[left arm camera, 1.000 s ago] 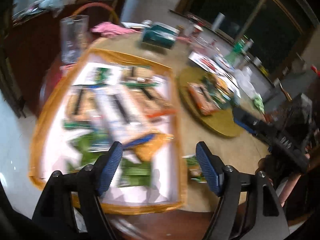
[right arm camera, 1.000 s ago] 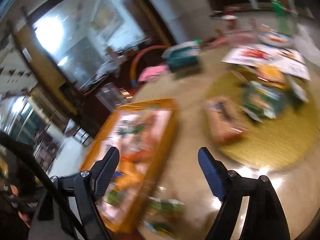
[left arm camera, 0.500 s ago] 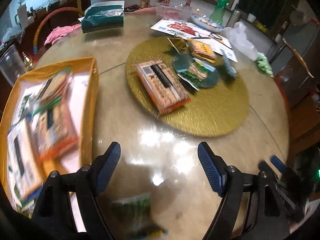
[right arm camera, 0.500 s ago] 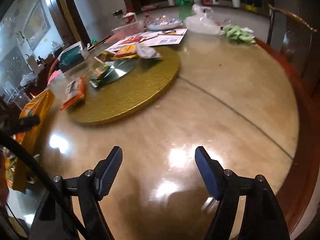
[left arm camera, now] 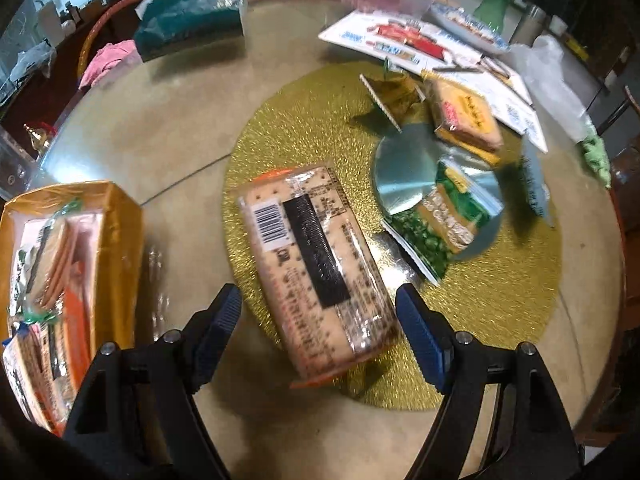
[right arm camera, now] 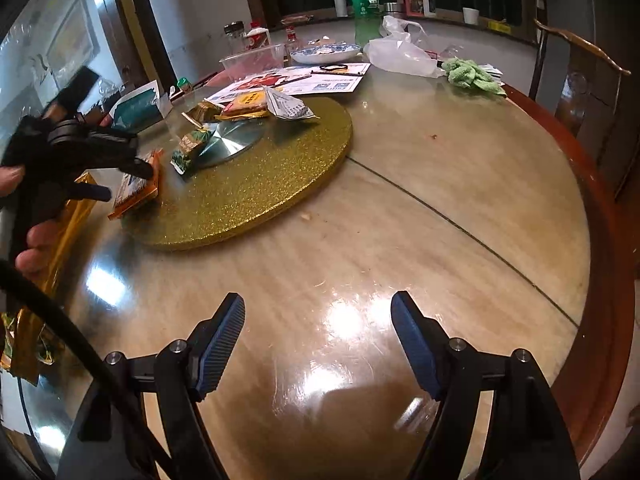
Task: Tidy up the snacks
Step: 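Grasp the rectangular cracker pack on the gold turntable with the left gripper, then grasp a green pea packet with the right gripper while the left holds the cracker pack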
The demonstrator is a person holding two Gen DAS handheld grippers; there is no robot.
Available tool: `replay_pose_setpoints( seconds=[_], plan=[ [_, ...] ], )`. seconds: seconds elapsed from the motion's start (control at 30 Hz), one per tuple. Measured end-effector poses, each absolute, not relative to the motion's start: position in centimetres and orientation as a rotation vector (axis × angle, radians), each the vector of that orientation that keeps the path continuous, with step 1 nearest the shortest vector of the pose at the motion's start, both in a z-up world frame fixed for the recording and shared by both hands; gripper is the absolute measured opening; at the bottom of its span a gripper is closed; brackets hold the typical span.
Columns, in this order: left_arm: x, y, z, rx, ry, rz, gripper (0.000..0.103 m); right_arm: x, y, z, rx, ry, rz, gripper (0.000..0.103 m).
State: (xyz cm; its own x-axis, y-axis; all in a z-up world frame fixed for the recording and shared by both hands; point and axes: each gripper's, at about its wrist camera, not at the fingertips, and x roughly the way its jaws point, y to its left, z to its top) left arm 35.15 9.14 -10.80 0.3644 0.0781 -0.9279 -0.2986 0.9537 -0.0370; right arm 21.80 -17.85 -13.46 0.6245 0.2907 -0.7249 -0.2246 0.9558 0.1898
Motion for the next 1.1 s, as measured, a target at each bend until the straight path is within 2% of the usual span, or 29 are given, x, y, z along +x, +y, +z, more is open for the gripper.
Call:
replay_pose_setpoints(
  seconds=[0.03,0.17,0.57,0.77,0.9,0.93,1.1],
  plan=[
    [35.1,9.1,-11.0,-0.214,1.176,0.246,0.079,21.8,-17.8,-13.5,0.078,0.847,0.297,0.076],
    [33.6,8.8,-11.1,-0.199,1.151,0.237,0.060,21.7,-17.7,-13.5,0.064,0.848,0.293,0.076],
    [23.9,6.2,-11.2,-0.079,1.212,0.075,0.059,21.8,-17.3,-13.5,0.041,0.852,0.287,0.076],
    [23.0,5.3,-11.4,-0.039,1.146,0.070,0.061,21.8,-16.7,-13.5,0.009,0.852,0.309,0.074],
    [23.5,5.5,-11.3,-0.055,1.110,0.089,0.061,21.7,-16.9,-13.4,0.015,0.850,0.301,0.070],
    [23.5,5.6,-11.3,-0.061,1.103,0.094,0.058,21.7,-16.8,-13.4,0.012,0.851,0.299,0.070],
    [22.2,5.6,-11.0,-0.100,1.092,0.019,0.055,22.7,-15.6,-12.9,0.013,0.897,0.368,0.057]
  ],
)
